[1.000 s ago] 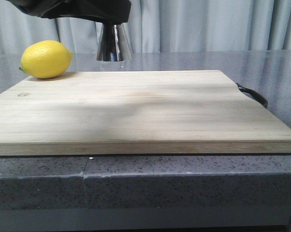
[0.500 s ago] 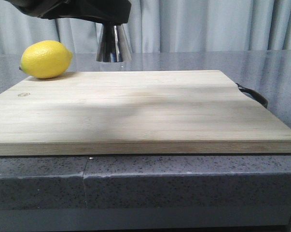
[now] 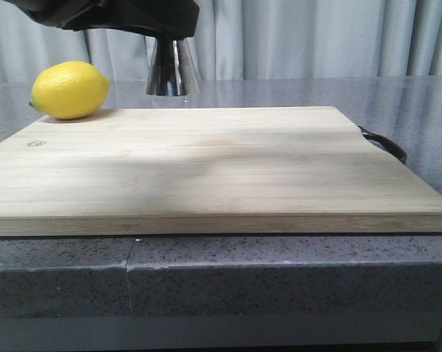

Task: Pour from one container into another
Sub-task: 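Tilt the beaker with the right gripper, pouring liquid into the jigger cup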

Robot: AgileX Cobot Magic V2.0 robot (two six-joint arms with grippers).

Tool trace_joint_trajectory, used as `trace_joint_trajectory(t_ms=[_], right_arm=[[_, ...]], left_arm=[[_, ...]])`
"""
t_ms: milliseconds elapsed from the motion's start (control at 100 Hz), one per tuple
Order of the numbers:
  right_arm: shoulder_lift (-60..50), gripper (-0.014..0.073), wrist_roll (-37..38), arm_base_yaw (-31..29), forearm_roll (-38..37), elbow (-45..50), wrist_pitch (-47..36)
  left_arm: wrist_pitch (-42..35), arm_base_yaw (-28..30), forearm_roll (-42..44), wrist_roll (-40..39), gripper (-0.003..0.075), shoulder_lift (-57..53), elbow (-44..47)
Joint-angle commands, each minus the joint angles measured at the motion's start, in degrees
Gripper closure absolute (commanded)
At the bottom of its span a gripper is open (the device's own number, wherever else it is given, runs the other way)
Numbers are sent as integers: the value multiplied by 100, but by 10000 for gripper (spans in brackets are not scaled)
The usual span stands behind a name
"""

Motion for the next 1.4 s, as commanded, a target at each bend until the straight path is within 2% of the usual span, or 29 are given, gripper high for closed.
trace_joint_trajectory(t_ms=[0,1390], right_arm=[[-196,412,-184,10,102,-211,-365],[-196,412,-1257,10,-156,-211,-326]], left_arm=[[-434,-29,16,-9,739,-124,-190],[-434,-29,16,-9,739,-124,-190]])
